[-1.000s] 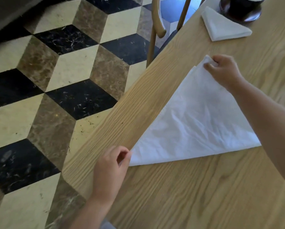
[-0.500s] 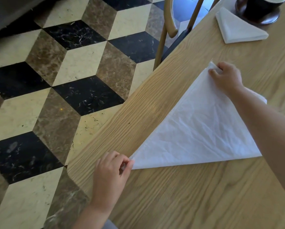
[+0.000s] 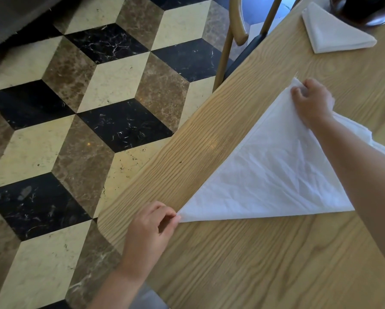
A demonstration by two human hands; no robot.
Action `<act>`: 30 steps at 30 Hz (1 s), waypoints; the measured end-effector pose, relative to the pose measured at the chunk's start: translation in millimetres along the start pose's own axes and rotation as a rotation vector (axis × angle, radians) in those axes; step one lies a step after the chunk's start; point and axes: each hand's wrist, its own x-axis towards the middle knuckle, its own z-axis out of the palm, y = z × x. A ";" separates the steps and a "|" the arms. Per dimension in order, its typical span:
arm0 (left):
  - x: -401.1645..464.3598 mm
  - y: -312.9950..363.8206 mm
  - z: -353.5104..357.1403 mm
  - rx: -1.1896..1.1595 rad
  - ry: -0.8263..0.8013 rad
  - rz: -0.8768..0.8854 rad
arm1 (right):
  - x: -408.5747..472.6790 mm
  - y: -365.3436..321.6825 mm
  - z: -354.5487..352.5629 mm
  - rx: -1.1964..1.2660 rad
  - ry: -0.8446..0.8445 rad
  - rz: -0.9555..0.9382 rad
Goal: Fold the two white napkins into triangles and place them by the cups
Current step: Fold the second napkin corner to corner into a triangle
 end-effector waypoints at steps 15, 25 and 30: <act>7.0 3.7 -2.1 0.006 -0.104 -0.138 | -124.6 -54.9 -1.2 -0.254 0.138 -0.590; 2.3 -0.7 1.2 0.163 -0.020 -0.064 | -258.7 -56.4 48.3 -0.374 -0.381 -0.763; 2.7 -2.9 -1.1 0.148 -0.042 -0.062 | -182.8 -18.3 25.1 -0.452 -0.379 -0.638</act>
